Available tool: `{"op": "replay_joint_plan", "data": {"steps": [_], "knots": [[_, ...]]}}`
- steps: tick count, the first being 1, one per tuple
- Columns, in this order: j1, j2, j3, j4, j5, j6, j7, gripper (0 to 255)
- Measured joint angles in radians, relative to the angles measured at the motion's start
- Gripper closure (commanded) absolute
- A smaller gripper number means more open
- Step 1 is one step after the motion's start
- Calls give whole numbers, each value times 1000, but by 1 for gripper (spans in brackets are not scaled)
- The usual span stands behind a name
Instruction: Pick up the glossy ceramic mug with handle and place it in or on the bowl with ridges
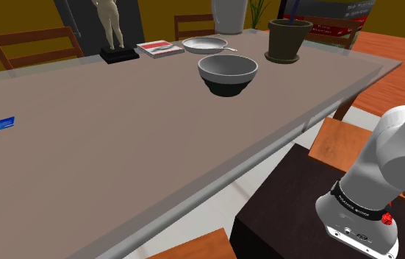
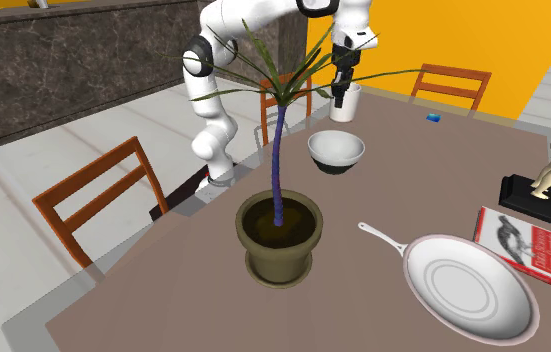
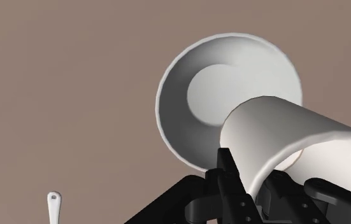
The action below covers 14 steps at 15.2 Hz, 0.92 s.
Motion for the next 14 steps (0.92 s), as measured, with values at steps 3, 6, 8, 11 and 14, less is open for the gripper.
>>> {"op": "replay_joint_plan", "data": {"steps": [3, 6, 8, 11, 14], "knots": [[2, -12, 4, -50, -1, 38, 5, 255], [4, -32, 7, -114, -2, 83, 8, 255], [4, -39, 7, -153, -3, 114, 8, 255], [4, -60, 8, -218, -4, 158, 8, 255], [2, -77, 6, -275, -6, 199, 3, 255]]}}
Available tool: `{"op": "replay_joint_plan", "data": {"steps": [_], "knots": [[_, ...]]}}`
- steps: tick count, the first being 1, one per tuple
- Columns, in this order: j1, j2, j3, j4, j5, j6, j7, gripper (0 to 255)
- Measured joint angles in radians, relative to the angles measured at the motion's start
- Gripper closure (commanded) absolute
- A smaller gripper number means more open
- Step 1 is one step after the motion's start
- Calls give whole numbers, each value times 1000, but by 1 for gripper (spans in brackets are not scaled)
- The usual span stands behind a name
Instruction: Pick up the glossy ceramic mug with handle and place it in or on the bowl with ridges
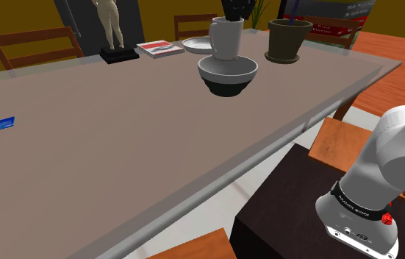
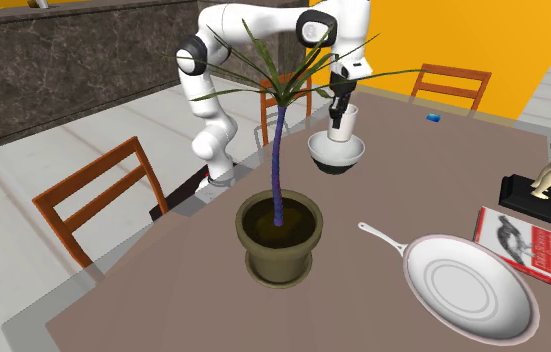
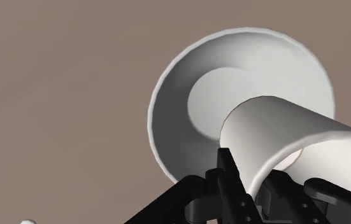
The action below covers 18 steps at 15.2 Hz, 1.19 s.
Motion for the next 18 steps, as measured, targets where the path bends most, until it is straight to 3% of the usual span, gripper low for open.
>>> {"op": "replay_joint_plan", "data": {"steps": [9, 10, 16, 18], "knots": [[1, -13, 2, -63, -1, 50, 2, 255], [1, -13, 2, -63, -1, 51, 2, 0], [1, -14, 2, -63, -1, 51, 2, 0], [-1, -1, -1, -9, 0, 9, -3, 0]]}}
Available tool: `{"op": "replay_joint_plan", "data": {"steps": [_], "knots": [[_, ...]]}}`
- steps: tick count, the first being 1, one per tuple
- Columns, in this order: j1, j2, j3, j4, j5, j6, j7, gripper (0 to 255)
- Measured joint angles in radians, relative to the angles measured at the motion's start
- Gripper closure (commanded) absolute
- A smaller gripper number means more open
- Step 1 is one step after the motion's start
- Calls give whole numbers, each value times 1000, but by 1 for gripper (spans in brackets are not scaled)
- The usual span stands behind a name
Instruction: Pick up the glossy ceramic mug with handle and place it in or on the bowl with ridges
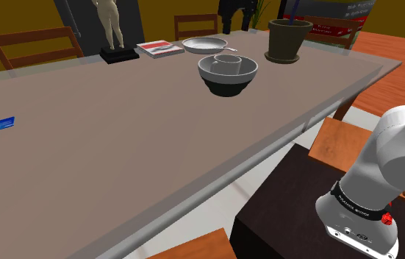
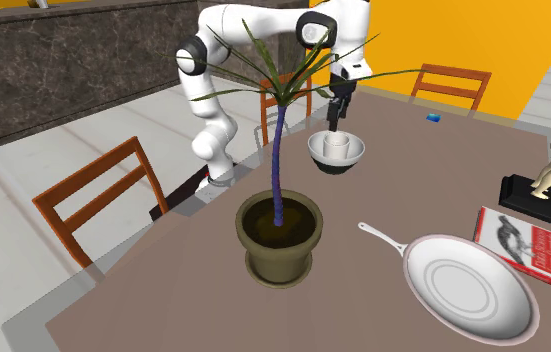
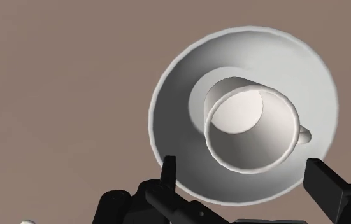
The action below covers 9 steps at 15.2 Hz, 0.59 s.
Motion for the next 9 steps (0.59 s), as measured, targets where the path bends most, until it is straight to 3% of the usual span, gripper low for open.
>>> {"op": "replay_joint_plan", "data": {"steps": [3, 9], "knots": [[1, 23, 0, 99, 2, -76, 3, 0], [1, 31, 0, 123, 3, -92, 3, 0]]}}
